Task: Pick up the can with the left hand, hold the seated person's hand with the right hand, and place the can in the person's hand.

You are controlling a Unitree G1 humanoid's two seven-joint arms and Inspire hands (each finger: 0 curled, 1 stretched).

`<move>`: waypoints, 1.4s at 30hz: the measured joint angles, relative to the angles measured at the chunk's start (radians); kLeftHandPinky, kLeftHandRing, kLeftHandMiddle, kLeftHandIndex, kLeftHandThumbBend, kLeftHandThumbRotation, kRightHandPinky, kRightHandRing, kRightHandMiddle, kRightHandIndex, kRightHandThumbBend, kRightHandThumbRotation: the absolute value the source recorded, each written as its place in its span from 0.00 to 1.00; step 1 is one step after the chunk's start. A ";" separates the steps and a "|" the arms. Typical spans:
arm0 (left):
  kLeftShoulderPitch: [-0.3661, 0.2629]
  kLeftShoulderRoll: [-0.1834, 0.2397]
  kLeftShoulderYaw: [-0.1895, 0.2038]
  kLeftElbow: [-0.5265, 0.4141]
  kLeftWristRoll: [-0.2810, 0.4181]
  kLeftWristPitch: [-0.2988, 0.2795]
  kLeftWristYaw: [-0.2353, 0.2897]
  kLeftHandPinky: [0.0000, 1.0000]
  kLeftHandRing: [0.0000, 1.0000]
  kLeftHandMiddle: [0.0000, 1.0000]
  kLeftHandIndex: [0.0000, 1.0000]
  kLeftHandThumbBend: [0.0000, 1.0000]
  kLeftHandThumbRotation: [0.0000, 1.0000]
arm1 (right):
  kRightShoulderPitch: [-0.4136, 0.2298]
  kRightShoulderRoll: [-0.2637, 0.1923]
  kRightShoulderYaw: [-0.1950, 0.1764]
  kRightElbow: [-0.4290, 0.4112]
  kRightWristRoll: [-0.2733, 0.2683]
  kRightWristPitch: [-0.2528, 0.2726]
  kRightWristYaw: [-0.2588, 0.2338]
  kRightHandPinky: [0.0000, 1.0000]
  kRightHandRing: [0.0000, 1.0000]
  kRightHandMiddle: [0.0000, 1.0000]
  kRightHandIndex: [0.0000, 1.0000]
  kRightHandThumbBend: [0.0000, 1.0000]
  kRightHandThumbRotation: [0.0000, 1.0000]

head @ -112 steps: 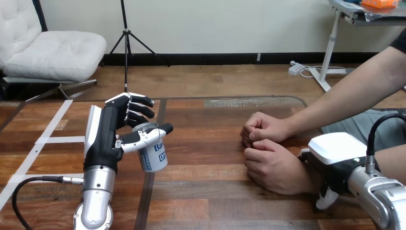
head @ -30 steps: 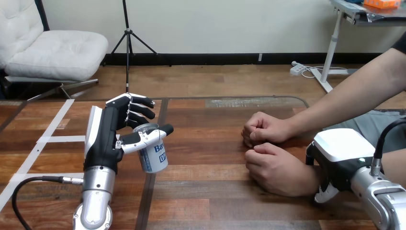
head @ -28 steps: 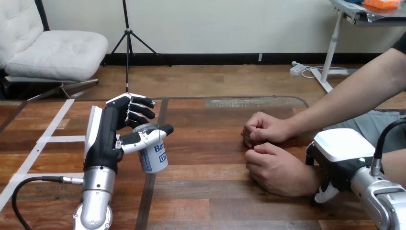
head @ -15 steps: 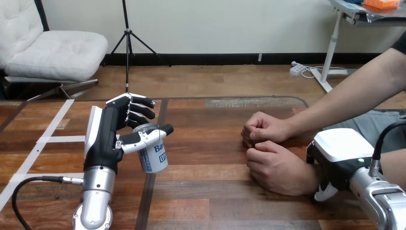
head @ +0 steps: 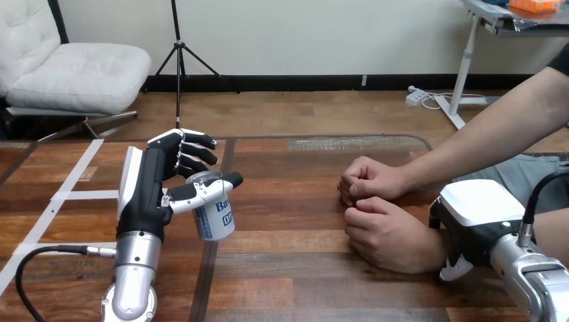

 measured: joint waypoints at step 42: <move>0.000 -0.003 -0.003 -0.007 0.000 0.003 -0.021 0.35 0.41 0.50 0.54 0.76 0.02 | 0.019 -0.008 -0.022 -0.130 0.049 0.019 0.033 0.28 0.37 0.45 0.47 0.79 0.00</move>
